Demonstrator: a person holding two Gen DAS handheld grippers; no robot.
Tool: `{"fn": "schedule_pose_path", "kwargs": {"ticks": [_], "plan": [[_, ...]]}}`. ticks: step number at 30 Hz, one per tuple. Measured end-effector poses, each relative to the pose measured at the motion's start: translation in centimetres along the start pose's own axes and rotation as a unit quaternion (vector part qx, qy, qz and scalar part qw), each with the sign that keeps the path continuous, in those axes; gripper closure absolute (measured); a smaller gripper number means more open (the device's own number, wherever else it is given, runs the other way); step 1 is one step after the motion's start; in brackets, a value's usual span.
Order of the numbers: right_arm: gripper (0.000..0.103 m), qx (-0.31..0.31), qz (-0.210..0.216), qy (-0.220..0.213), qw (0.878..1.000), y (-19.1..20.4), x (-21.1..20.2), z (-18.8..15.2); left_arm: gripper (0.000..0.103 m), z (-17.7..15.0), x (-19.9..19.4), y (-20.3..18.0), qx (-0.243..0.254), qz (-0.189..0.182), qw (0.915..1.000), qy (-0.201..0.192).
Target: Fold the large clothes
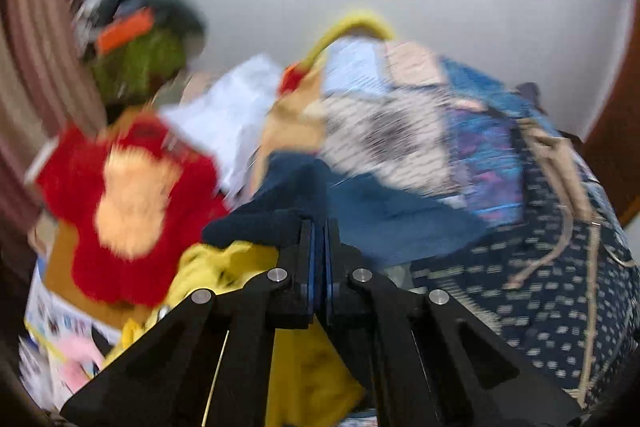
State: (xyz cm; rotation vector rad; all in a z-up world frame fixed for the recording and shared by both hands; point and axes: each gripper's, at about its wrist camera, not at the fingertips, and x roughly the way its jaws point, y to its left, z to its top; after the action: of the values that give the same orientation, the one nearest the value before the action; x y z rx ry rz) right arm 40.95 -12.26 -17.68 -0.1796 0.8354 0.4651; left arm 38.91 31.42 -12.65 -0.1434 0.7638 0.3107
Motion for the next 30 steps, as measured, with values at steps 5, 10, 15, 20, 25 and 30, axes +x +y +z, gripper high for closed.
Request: {"fn": "schedule_pose_path", "kwargs": {"ticks": [5, 10, 15, 20, 25, 30], "plan": [[0.010, 0.020, 0.004, -0.016, 1.000, -1.3, -1.9, 0.1, 0.101, 2.3, -4.9, -9.3, 0.070, -0.062, 0.9944, -0.048], [0.010, 0.034, -0.002, -0.034, 0.999, -3.2, -4.1, -0.2, 0.101, 2.3, -6.5, -18.6, 0.116, -0.135, 0.9824, -0.057], [0.010, 0.049, -0.020, -0.031, 0.998, -6.0, -5.8, -1.2, 0.101, -0.1, -5.8, -27.7, 0.147, -0.206, 0.9673, -0.024], [0.010, 0.073, -0.037, -0.021, 0.996, -9.2, -6.9, -2.9, 0.101, -4.2, -3.0, -35.2, 0.178, -0.250, 0.9505, 0.046], [0.010, 0.106, -0.045, -0.011, 0.993, -12.2, -7.3, -4.3, 0.101, -10.2, -2.1, -39.8, 0.244, -0.255, 0.9310, 0.092], [0.010, 0.141, -0.044, 0.007, 0.989, -14.6, -7.0, -5.1, 0.096, -14.1, -2.5, -40.5, 0.279, -0.282, 0.9059, 0.149]]}}
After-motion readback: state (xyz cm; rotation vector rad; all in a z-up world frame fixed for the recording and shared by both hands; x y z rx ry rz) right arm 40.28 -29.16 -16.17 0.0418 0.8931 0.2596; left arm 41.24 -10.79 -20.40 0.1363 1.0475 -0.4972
